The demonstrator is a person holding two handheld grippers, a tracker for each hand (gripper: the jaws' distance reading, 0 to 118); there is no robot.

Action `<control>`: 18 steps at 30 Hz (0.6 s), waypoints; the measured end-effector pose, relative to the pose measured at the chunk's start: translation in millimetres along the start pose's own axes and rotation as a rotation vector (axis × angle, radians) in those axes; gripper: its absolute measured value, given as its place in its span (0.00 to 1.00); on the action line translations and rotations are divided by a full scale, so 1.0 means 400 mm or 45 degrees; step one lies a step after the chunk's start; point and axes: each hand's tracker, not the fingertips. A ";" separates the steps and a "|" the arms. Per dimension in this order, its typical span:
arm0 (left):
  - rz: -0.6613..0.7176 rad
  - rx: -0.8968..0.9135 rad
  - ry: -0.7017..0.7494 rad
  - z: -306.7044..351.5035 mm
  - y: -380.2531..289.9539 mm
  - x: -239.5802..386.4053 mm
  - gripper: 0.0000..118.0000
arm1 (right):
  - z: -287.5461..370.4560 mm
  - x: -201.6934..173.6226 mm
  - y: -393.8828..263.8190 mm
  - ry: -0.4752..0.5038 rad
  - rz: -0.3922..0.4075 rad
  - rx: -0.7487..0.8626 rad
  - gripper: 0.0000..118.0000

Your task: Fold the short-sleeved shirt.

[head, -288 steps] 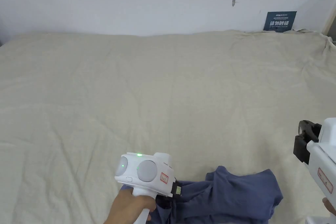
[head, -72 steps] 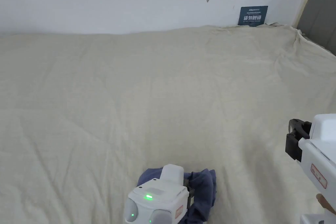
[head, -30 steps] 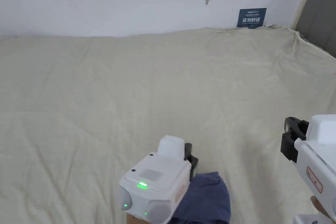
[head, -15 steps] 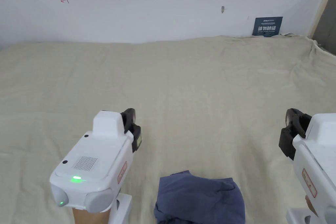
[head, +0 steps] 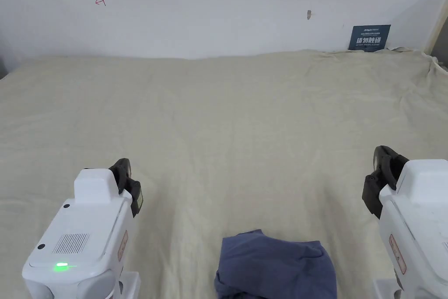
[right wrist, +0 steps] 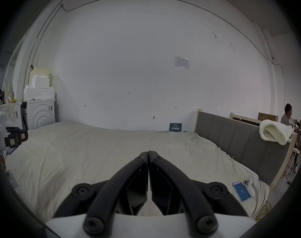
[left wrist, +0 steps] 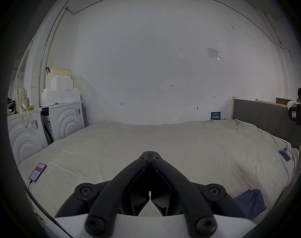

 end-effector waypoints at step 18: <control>0.039 -0.082 -0.055 -0.012 -0.028 0.022 0.00 | -0.053 -0.099 -0.200 0.104 -0.062 -0.289 0.00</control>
